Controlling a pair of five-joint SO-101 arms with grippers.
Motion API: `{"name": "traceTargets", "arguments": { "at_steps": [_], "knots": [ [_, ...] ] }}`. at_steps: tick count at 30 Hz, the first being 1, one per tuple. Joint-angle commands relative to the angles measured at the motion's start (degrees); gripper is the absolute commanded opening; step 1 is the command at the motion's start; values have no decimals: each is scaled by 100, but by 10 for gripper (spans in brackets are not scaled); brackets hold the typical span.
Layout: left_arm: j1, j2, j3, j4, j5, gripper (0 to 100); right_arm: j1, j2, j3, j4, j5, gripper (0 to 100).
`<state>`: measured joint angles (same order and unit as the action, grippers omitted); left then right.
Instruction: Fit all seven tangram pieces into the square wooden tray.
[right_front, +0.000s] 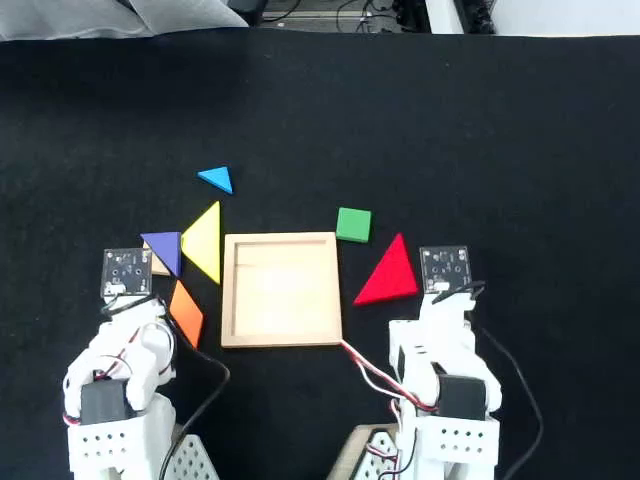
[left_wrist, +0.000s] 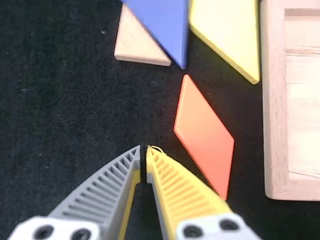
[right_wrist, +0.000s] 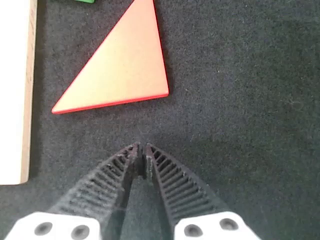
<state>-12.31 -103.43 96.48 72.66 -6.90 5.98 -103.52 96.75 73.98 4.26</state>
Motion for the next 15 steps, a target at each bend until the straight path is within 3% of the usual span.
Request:
{"name": "traceTargets", "arguments": {
  "at_steps": [1, 9, 15],
  "knots": [
    [66, -44, 92, 0, 0, 30, -26, -435, -22, 44, 44, 11],
    [92, -44, 92, -9, -18, 30, -53, -435, -22, 44, 9, 11],
    [752, -53, 92, 0, -9, 30, -53, -453, -22, 44, 9, 11]
  ]
}}
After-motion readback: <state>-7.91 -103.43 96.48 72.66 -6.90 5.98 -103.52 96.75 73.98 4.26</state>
